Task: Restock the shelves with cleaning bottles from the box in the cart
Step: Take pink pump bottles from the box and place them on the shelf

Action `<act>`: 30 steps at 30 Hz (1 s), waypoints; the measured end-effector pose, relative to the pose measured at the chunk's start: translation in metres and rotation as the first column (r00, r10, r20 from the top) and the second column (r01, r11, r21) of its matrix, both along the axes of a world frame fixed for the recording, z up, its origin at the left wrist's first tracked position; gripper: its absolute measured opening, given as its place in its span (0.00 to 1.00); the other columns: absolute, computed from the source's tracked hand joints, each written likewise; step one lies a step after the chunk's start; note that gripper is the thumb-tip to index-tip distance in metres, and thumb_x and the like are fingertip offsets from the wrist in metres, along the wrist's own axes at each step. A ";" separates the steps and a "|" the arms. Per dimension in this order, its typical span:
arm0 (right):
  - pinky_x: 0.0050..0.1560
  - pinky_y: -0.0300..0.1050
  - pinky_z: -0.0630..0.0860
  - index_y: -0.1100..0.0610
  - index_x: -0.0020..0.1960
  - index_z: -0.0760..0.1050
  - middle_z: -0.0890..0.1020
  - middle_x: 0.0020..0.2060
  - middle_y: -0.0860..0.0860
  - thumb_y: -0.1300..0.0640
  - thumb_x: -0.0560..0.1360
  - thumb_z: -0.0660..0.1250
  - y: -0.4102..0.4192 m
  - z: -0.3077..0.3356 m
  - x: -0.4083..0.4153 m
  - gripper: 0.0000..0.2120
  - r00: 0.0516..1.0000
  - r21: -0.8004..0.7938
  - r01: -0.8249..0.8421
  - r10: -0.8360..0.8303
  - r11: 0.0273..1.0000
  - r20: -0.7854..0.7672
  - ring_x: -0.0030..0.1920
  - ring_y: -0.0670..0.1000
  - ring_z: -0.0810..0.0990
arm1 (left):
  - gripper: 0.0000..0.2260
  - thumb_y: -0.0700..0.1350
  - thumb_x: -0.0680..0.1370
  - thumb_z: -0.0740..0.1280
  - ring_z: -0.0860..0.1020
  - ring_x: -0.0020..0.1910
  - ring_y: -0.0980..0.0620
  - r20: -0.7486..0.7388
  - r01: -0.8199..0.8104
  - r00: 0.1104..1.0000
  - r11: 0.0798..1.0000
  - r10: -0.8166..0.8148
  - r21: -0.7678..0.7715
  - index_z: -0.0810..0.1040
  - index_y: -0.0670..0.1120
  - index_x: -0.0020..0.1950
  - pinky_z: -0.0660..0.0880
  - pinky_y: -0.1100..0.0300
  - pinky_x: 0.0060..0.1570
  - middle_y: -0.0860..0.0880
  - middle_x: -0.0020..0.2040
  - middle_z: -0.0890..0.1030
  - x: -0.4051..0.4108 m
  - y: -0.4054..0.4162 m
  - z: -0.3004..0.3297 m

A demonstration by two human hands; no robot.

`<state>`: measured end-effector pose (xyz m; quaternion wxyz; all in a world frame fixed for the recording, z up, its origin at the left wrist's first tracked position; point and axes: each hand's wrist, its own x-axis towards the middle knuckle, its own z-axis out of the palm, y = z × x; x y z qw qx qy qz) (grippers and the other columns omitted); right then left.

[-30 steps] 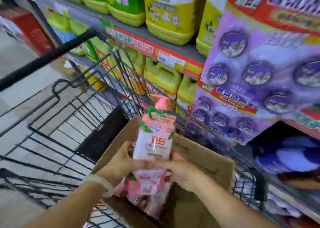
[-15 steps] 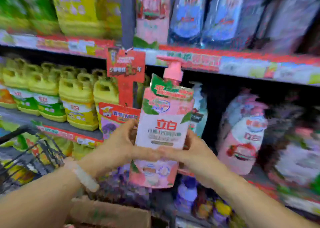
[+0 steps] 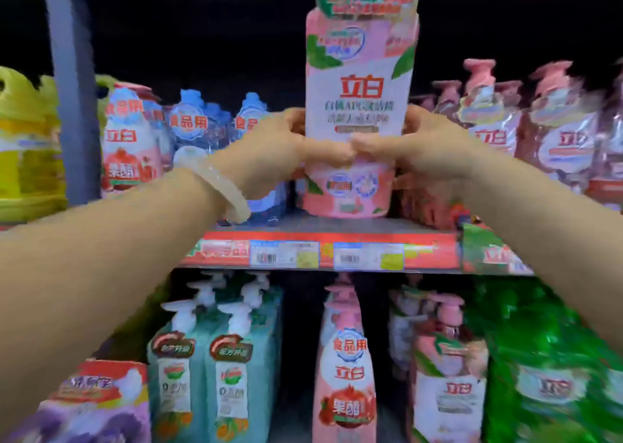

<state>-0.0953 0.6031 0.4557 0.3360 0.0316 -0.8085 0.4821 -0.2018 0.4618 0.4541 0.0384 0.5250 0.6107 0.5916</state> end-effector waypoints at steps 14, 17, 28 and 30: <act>0.24 0.31 0.74 0.60 0.61 0.73 0.81 0.49 0.54 0.63 0.71 0.73 0.080 -0.027 -0.097 0.20 0.994 -0.289 0.025 0.008 0.957 0.113 0.36 0.45 0.79 | 0.17 0.28 0.73 0.66 0.81 0.29 0.61 0.274 -0.116 0.954 0.992 0.124 -0.043 0.75 0.40 0.61 0.76 0.70 0.27 0.44 0.53 0.81 -0.069 0.090 -0.026; 0.34 0.35 0.79 0.55 0.57 0.73 0.82 0.51 0.53 0.64 0.71 0.71 0.093 -0.034 -0.109 0.16 0.990 -0.274 -0.049 0.083 0.960 0.112 0.42 0.48 0.81 | 0.17 0.32 0.73 0.69 0.81 0.40 0.55 0.203 -0.167 0.964 0.985 0.173 -0.045 0.75 0.42 0.60 0.78 0.70 0.31 0.42 0.58 0.80 -0.085 0.095 -0.030; 0.28 0.37 0.67 0.56 0.36 0.71 0.73 0.28 0.49 0.43 0.66 0.75 0.098 -0.037 -0.122 0.19 0.835 0.494 0.266 -0.454 0.828 0.311 0.32 0.49 0.72 | 0.18 0.45 0.64 0.79 0.79 0.41 0.47 -0.062 -0.513 0.854 0.819 0.516 -0.256 0.78 0.39 0.48 0.77 0.53 0.42 0.42 0.45 0.82 -0.103 0.100 -0.047; 0.30 0.41 0.67 0.55 0.32 0.65 0.72 0.29 0.50 0.41 0.66 0.74 0.090 -0.032 -0.130 0.23 0.809 0.548 0.286 -0.504 0.786 0.302 0.35 0.52 0.71 | 0.21 0.48 0.66 0.78 0.79 0.43 0.45 -0.136 -0.611 0.789 0.744 0.599 -0.271 0.77 0.37 0.51 0.75 0.54 0.39 0.41 0.47 0.82 -0.105 0.101 -0.045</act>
